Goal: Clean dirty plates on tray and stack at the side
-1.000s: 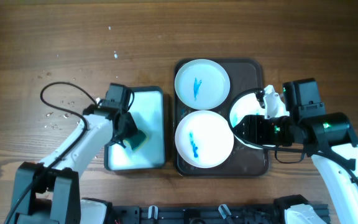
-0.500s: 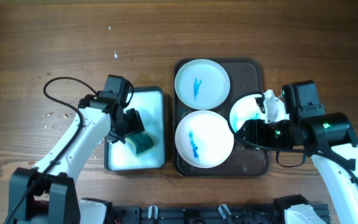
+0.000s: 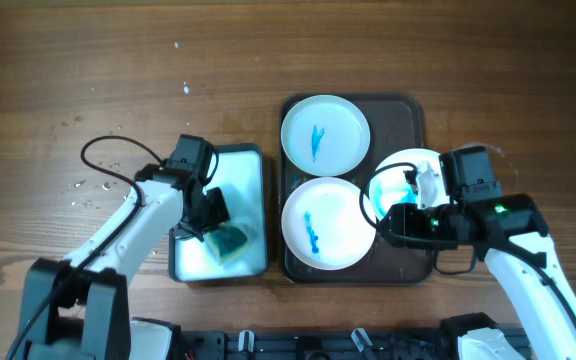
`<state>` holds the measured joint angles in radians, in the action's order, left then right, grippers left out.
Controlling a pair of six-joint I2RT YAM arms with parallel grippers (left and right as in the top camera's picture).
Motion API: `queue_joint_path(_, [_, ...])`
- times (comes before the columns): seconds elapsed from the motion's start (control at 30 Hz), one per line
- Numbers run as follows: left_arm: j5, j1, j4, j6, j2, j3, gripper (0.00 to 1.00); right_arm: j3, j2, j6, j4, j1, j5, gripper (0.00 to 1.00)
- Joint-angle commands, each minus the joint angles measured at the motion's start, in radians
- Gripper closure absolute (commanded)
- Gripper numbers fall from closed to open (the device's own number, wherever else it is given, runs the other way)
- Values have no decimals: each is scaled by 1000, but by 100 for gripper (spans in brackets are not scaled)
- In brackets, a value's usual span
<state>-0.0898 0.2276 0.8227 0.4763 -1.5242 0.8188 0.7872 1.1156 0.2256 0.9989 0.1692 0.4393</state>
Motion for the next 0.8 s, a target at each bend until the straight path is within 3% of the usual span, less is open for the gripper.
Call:
queue_joint_path(0.0, [-38, 6, 113, -28, 119, 163, 96, -77, 7, 60, -69, 37, 26, 53])
queue_joint_path(0.2, [-147, 6, 182, -55, 314, 255, 96, -178, 118, 210, -281, 150, -142, 57])
queue_joint_path(0.33, [-193, 14, 181, -92, 345, 254, 96, -181, 286, 277, -438, 172, -246, 64])
queue_joint_path(0.4, [-191, 36, 181, -128, 340, 252, 96, -180, 359, 294, -501, 172, -267, 68])
queue_joint_path(0.43, [-190, 56, 180, -137, 334, 250, 96, -180, 399, 301, -537, 172, -244, 82])
queue_joint_path(0.53, [-190, 122, 153, -141, 297, 245, 96, -180, 446, 302, -577, 172, -213, 95])
queue_joint_path(0.6, [-187, 174, 119, -135, 256, 245, 96, -180, 442, 302, -577, 172, -214, 96])
queue_joint_path(0.77, [-153, 289, -6, 16, 65, 245, 96, -180, 442, 301, -558, 172, -214, 96])
